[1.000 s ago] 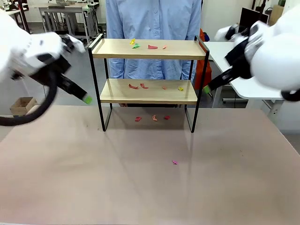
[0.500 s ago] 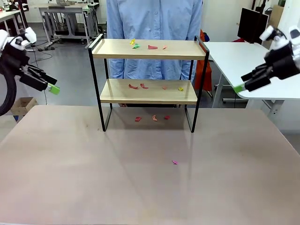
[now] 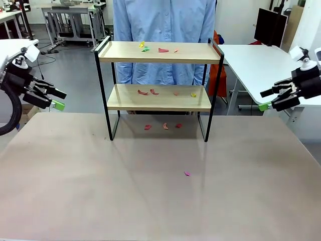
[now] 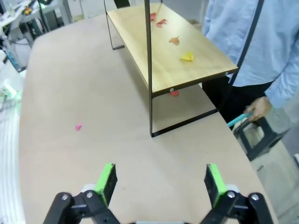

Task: Clean the shelf.
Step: Pick up the Duster handed by the human.

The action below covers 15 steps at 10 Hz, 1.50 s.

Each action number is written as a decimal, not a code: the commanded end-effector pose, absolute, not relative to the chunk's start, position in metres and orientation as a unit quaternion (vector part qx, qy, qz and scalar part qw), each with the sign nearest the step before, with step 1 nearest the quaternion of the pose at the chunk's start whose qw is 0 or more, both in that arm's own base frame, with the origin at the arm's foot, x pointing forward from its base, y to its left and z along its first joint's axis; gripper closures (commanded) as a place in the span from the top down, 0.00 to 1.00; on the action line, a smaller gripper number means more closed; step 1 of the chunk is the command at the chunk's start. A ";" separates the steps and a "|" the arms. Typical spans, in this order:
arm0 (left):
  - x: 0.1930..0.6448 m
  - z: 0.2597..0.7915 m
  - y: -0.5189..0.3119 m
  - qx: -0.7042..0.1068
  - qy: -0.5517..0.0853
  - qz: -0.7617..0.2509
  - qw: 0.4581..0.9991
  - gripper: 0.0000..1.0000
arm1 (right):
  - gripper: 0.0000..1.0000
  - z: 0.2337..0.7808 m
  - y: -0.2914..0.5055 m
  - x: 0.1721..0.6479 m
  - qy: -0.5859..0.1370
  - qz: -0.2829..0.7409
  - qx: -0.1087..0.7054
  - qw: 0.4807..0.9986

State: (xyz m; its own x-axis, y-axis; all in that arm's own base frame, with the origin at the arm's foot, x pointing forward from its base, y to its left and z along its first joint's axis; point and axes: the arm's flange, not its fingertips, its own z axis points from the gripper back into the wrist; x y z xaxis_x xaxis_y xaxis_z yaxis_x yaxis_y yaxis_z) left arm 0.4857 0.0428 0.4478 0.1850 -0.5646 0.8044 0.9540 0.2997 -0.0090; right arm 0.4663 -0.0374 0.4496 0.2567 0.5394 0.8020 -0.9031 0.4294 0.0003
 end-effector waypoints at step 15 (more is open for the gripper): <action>0.643 0.348 0.140 -0.440 -0.520 -0.547 0.487 1.00 | 1.00 0.365 -0.137 0.620 -0.462 0.508 0.447 0.572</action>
State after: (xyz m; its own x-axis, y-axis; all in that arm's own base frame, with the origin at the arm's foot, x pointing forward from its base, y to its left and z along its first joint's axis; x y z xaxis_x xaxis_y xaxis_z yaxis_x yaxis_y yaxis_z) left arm 0.6447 0.1440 0.3478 -0.1011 -0.1357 0.9856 0.9942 0.0224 0.1051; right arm 0.6160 -0.1379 0.3613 0.1004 0.2035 0.9739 -0.9933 0.0763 0.0865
